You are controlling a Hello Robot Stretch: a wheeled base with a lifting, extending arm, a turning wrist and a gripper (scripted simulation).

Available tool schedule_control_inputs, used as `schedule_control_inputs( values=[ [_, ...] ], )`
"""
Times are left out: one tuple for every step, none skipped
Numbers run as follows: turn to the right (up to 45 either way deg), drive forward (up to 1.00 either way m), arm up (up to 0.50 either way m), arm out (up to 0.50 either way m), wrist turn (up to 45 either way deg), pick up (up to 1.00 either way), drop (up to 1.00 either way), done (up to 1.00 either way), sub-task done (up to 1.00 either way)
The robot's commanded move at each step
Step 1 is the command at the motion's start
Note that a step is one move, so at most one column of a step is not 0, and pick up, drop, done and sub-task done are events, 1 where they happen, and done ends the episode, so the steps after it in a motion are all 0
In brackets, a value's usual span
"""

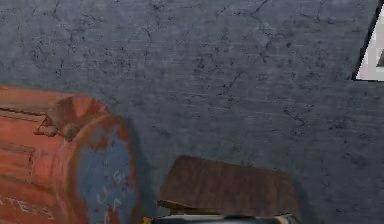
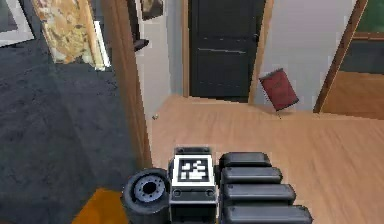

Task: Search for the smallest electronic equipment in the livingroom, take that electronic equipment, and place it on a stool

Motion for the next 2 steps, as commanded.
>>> schedule_control_inputs(
  values=[
    [-45.0, 0.0, 0.0, 0.0, 0.0, 0.0, 0.0, 0.0, 0.0],
    [-6.0, 0.0, 0.0, 0.0, 0.0, 0.0, 0.0, 0.0, 0.0]
  ],
)
